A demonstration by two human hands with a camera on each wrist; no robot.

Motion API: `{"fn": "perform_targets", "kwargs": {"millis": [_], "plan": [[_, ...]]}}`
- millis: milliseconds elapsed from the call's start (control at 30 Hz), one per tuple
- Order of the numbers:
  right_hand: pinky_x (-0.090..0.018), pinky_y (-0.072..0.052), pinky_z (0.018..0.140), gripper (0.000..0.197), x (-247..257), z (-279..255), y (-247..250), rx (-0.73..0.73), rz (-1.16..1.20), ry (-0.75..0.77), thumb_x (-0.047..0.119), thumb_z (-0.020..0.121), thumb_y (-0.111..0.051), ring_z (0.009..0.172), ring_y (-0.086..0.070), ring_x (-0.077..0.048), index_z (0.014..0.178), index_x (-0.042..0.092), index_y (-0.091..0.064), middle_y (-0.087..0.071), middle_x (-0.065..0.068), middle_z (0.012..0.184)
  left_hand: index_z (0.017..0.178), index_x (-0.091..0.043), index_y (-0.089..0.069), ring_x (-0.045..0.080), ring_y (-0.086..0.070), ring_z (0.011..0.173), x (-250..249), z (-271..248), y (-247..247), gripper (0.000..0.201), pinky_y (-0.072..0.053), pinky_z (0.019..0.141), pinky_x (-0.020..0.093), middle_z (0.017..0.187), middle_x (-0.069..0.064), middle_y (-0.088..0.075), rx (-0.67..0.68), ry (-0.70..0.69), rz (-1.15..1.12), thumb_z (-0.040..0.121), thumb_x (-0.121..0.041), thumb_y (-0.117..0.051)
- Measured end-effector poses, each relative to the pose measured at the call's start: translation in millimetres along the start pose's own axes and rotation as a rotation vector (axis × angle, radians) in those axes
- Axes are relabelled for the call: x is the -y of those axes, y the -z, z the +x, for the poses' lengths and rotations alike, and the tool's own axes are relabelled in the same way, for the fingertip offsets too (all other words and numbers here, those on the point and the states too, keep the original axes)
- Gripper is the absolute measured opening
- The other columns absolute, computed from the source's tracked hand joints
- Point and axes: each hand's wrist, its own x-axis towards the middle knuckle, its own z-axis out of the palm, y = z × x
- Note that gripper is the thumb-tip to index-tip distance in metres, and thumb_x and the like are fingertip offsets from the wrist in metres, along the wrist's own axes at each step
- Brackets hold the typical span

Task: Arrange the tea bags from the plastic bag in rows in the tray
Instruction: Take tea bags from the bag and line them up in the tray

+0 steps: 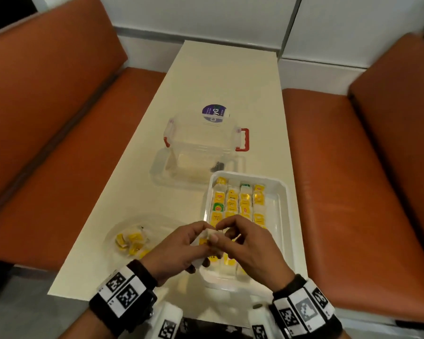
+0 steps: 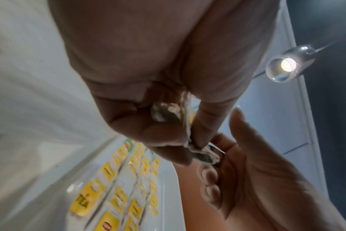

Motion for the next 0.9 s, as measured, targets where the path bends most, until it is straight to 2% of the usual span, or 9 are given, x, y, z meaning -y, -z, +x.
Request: {"fn": "perform_targets", "kwargs": {"millis": [67, 200, 267, 333, 400, 467, 600, 767, 900], "plan": [[-0.038, -0.057, 0.069, 0.035, -6, -2, 14, -0.039, 0.007, -0.029, 0.068, 0.077, -0.067, 0.069, -0.067, -0.013, 0.099, 0.040, -0.066, -0.071, 0.010, 0.082, 0.109, -0.015, -0.061, 0.013, -0.059, 0.075, -10, 10, -13, 0.014, -0.041, 0.055, 0.022, 0.093, 0.006, -0.074, 0.019, -0.017, 0.027, 0.095, -0.017, -0.063], [-0.031, -0.053, 0.061, 0.015, -17, -8, 35, -0.092, 0.113, -0.075, 0.046, 0.087, -0.073, 0.064, -0.067, -0.013, 0.096, 0.034, -0.069, -0.072, 0.003, 0.078, 0.117, -0.024, -0.061, 0.012, -0.058, 0.075, -21, 26, -29, 0.027, -0.041, 0.056, 0.022, 0.095, 0.005, -0.074, 0.050, -0.017, 0.032, 0.094, -0.010, -0.062], [-0.031, -0.052, 0.061, 0.029, -23, -12, 40, -0.119, 0.159, -0.097, 0.059, 0.080, -0.073, 0.065, -0.067, -0.015, 0.094, 0.034, -0.070, -0.072, 0.002, 0.079, 0.118, -0.025, -0.060, 0.012, -0.058, 0.074, -25, 32, -37, 0.029, -0.041, 0.055, 0.022, 0.094, 0.005, -0.074, 0.061, -0.023, 0.075, 0.094, -0.009, -0.060], [-0.031, -0.053, 0.063, 0.044, -31, -14, 41, -0.148, 0.118, -0.118, 0.075, 0.071, -0.069, 0.066, -0.064, -0.010, 0.095, 0.037, -0.069, -0.070, 0.006, 0.081, 0.117, -0.026, -0.061, 0.011, -0.059, 0.072, -27, 40, -45, 0.028, -0.042, 0.054, 0.023, 0.093, 0.005, -0.074, 0.055, -0.032, 0.160, 0.094, -0.012, -0.063], [-0.025, -0.051, 0.063, 0.042, -38, -16, 41, -0.174, 0.008, -0.140, 0.074, 0.070, -0.069, 0.066, -0.061, -0.004, 0.095, 0.039, -0.065, -0.068, 0.012, 0.082, 0.115, -0.030, -0.063, 0.010, -0.060, 0.069, -30, 47, -51, 0.031, -0.043, 0.053, 0.022, 0.092, 0.004, -0.074, 0.055, -0.040, 0.245, 0.090, -0.011, -0.065], [-0.023, -0.050, 0.063, 0.029, -42, -17, 42, -0.198, -0.042, -0.165, 0.061, 0.078, -0.071, 0.067, -0.061, -0.002, 0.094, 0.039, -0.064, -0.068, 0.013, 0.080, 0.118, -0.031, -0.062, 0.010, -0.060, 0.069, -32, 52, -56, 0.036, -0.044, 0.052, 0.020, 0.091, 0.003, -0.073, 0.071, -0.038, 0.272, 0.090, -0.009, -0.063], [-0.030, -0.055, 0.063, 0.003, -46, -17, 48, -0.192, 0.113, -0.201, 0.035, 0.092, -0.067, 0.064, -0.067, -0.011, 0.090, 0.032, -0.067, -0.070, 0.004, 0.077, 0.125, -0.036, -0.058, 0.011, -0.059, 0.071, -32, 55, -58, 0.043, -0.043, 0.053, 0.024, 0.094, 0.001, -0.070, 0.071, 0.008, 0.103, 0.090, -0.011, -0.066], [-0.031, -0.053, 0.064, 0.011, -47, -19, 52, -0.152, 0.150, -0.208, 0.028, 0.097, -0.058, 0.064, -0.068, -0.014, 0.093, 0.025, -0.067, -0.073, 0.004, 0.080, 0.117, -0.043, -0.066, 0.014, -0.062, 0.077, -30, 53, -62, 0.040, -0.045, 0.062, 0.029, 0.097, -0.002, -0.071, 0.034, 0.073, -0.130, 0.092, -0.012, -0.065], [-0.030, -0.051, 0.061, 0.011, -42, -19, 56, -0.136, 0.275, -0.258, 0.022, 0.098, -0.054, 0.066, -0.069, -0.020, 0.098, 0.022, -0.065, -0.075, -0.001, 0.082, 0.116, -0.038, -0.069, 0.022, -0.068, 0.088, -28, 53, -69, 0.040, -0.049, 0.062, 0.031, 0.110, 0.008, -0.073, -0.014, 0.134, -0.350, 0.095, -0.006, -0.057]]}}
